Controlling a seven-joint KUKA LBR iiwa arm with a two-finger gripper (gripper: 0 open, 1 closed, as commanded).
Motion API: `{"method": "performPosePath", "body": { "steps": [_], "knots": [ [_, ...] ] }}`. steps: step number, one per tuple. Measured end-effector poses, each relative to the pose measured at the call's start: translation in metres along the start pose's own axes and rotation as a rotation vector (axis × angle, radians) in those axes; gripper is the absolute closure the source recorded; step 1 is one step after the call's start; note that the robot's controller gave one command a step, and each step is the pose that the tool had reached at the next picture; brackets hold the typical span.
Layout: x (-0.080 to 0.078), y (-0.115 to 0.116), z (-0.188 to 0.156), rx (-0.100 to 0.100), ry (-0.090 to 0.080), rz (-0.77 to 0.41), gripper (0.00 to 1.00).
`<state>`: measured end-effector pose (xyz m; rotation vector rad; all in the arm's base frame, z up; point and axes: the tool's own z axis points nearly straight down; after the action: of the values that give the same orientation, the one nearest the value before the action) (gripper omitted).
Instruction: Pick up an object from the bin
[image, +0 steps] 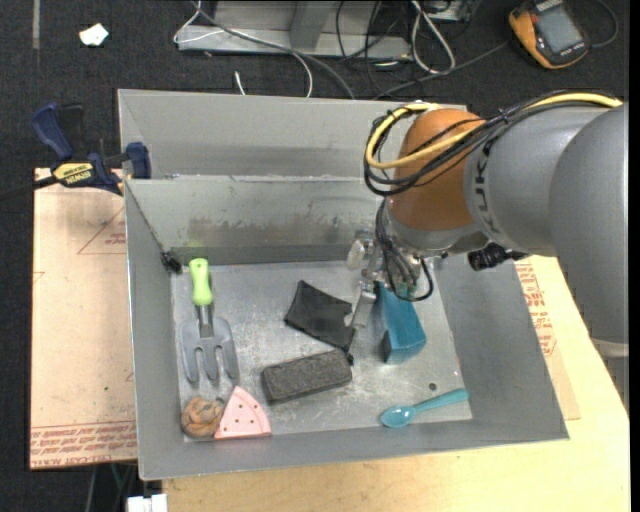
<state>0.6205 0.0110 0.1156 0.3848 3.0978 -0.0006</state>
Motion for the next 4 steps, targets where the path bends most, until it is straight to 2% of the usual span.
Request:
{"method": "performPosePath", "body": {
  "steps": [1, 2, 3, 4],
  "knots": [
    [-0.008, 0.009, 0.038, -0.002, -0.004, -0.027, 0.0],
    [-0.01, 0.012, 0.058, -0.002, -0.004, -0.029, 0.0],
    [-0.01, -0.002, 0.044, -0.004, -0.009, 0.02, 1.0],
    [-0.01, -0.002, 0.044, -0.004, -0.009, 0.02, 1.0]
  ]
}}
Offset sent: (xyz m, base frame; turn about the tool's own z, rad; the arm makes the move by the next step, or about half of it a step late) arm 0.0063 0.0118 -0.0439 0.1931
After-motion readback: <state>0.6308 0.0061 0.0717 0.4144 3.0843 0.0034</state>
